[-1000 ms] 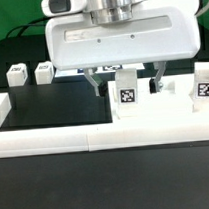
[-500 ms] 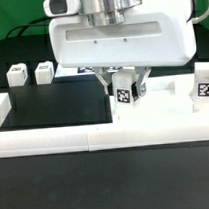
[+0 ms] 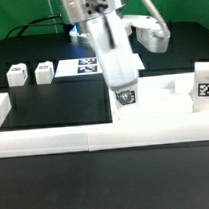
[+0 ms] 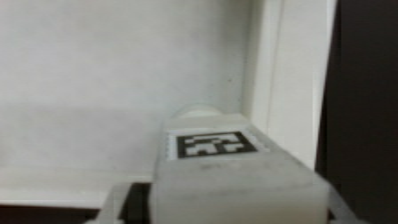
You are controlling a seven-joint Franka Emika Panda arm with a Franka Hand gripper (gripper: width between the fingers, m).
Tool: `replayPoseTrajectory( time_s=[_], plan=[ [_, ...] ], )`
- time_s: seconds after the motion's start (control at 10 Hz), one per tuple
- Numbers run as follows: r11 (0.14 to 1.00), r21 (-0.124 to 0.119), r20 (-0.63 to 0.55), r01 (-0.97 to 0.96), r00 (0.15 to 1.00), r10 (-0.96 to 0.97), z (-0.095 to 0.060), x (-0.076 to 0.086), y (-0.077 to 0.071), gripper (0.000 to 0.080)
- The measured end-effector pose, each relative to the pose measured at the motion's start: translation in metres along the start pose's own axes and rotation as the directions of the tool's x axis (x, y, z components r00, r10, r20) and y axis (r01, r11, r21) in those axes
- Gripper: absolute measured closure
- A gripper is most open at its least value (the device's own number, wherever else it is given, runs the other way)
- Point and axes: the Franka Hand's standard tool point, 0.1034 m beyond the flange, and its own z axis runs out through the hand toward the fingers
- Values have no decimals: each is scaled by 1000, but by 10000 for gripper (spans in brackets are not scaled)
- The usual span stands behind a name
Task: Assemble square table
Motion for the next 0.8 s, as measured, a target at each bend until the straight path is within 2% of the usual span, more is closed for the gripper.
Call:
replayPoseTrajectory(
  time_s=[0.1, 0.3, 0.4, 0.5, 0.6, 0.7, 0.8],
  plan=[
    [999, -2, 2, -54, 999, 54, 0, -1, 0, 506],
    [988, -26, 8, -152, 988, 153, 2, -7, 3, 508],
    [988, -24, 8, -155, 988, 155, 2, -6, 3, 508],
    [992, -27, 4, -122, 992, 122, 3, -7, 4, 333],
    [996, -50, -24, 70, 997, -71, 3, -11, 5, 333],
    [959, -79, -38, 273, 960, -277, 4, -20, 6, 183],
    [909, -102, -39, 405, 911, -410, 5, -29, 6, 159]
  ],
)
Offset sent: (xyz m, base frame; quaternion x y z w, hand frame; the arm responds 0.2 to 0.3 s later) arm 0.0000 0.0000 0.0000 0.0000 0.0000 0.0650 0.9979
